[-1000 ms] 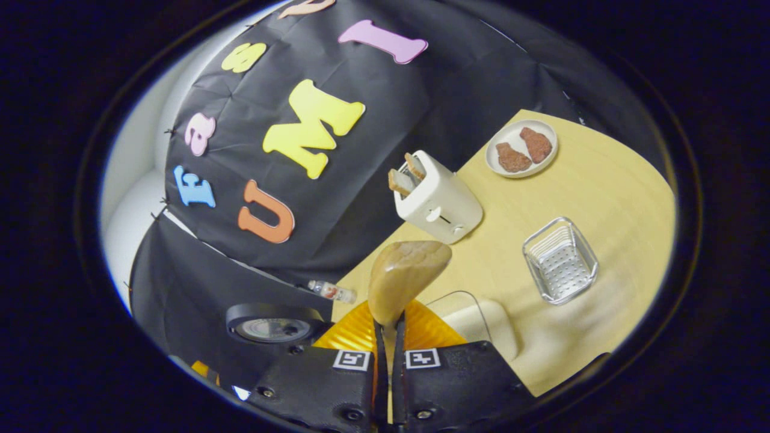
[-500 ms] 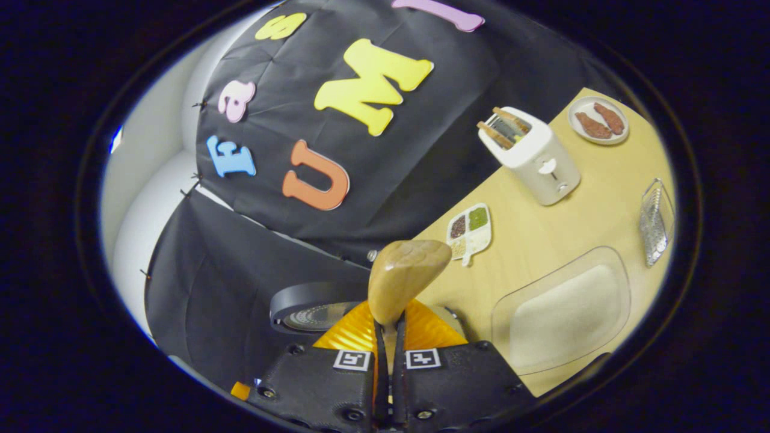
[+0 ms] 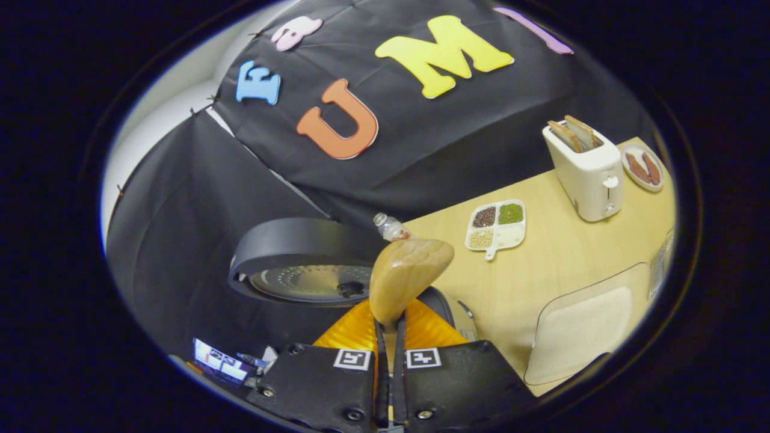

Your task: Close the left gripper, press the button to open the rice cooker; take a wooden spoon from the chopstick holder with the right hand, scoop a spoonful of rice and pour it into the rice cooker, then put the wooden spoon back into the chopstick holder.

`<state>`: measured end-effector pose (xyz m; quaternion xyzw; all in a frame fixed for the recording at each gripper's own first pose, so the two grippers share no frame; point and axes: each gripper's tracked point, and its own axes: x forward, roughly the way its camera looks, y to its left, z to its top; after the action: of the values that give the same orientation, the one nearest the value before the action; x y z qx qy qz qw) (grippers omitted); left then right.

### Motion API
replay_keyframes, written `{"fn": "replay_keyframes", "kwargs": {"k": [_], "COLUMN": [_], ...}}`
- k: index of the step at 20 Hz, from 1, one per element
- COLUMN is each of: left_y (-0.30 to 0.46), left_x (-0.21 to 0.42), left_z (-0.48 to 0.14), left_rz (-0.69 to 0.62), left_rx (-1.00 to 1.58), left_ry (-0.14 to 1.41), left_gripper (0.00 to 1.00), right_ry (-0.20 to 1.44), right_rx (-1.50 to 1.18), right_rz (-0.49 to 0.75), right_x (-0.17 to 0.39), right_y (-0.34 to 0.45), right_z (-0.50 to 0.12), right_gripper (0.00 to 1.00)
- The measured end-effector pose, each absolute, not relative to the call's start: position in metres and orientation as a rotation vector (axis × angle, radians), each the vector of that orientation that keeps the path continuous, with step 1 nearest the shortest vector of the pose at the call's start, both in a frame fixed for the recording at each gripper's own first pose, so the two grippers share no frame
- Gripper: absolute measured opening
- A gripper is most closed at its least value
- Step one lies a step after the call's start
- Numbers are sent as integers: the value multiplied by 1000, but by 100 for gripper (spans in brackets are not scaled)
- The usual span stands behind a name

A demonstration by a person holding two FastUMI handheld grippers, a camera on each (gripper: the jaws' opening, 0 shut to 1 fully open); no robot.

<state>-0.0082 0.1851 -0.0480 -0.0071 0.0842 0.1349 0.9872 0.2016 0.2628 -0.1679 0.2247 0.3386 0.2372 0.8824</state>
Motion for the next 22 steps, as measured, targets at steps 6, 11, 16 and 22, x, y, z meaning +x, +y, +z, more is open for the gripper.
{"fn": "replay_keyframes", "kwargs": {"k": [6, 11, 16, 22], "left_y": [194, 198, 201, 202], "left_x": [-3, 0, 1, -2], "left_z": [-52, -52, -53, -56], "left_rz": [254, 250, 256, 258], "left_rx": [-31, -39, -48, -50], "left_ry": [169, 164, 161, 160], "left_gripper": [95, 94, 94, 94], "right_ry": [683, 661, 610, 524], "right_rx": [324, 244, 136, -30], "right_rz": [474, 474, 494, 541], "right_x": [203, 205, 202, 194], "right_y": [274, 277, 282, 295], "right_z": [-171, -166, -158, -141], "right_gripper": [8, 8, 8, 8]}}
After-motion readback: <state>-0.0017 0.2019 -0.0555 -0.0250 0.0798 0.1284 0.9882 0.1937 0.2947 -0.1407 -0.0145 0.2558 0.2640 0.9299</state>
